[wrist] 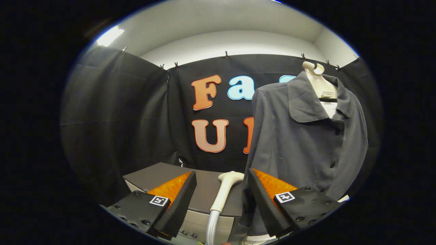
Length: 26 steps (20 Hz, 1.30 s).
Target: Iron the clothes twice with a garment steamer, once on the left side and once on the right side.
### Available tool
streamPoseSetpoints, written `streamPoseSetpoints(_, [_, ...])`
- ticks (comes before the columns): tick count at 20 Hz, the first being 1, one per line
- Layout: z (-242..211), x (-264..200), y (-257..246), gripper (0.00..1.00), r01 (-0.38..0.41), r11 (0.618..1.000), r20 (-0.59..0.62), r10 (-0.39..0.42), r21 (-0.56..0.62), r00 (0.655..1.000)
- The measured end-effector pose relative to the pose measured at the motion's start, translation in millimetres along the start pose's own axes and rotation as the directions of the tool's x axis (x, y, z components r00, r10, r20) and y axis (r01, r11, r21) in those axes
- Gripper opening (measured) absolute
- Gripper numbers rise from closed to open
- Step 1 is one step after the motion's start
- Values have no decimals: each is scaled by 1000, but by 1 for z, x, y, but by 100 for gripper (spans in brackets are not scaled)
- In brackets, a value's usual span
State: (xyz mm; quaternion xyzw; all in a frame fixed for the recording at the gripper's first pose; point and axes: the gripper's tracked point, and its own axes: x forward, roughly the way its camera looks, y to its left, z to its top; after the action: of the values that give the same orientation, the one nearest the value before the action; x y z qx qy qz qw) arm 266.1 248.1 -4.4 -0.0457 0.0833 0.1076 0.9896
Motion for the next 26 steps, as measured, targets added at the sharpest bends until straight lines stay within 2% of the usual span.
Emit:
streamPoseSetpoints(6, [-44,70,21,98,4,1000,-116,-2,18,993])
streamPoseSetpoints(9, [-79,104,23,98,18,999,-218,-12,29,976])
streamPoseSetpoints(15, [-126,153,-9,98,150,989,-343,-136,14,929])
streamPoseSetpoints(22, [-164,175,-28,96,203,979,-443,-166,36,881])
streamPoseSetpoints(26, [-174,183,-39,80,229,973,-454,-191,31,870])
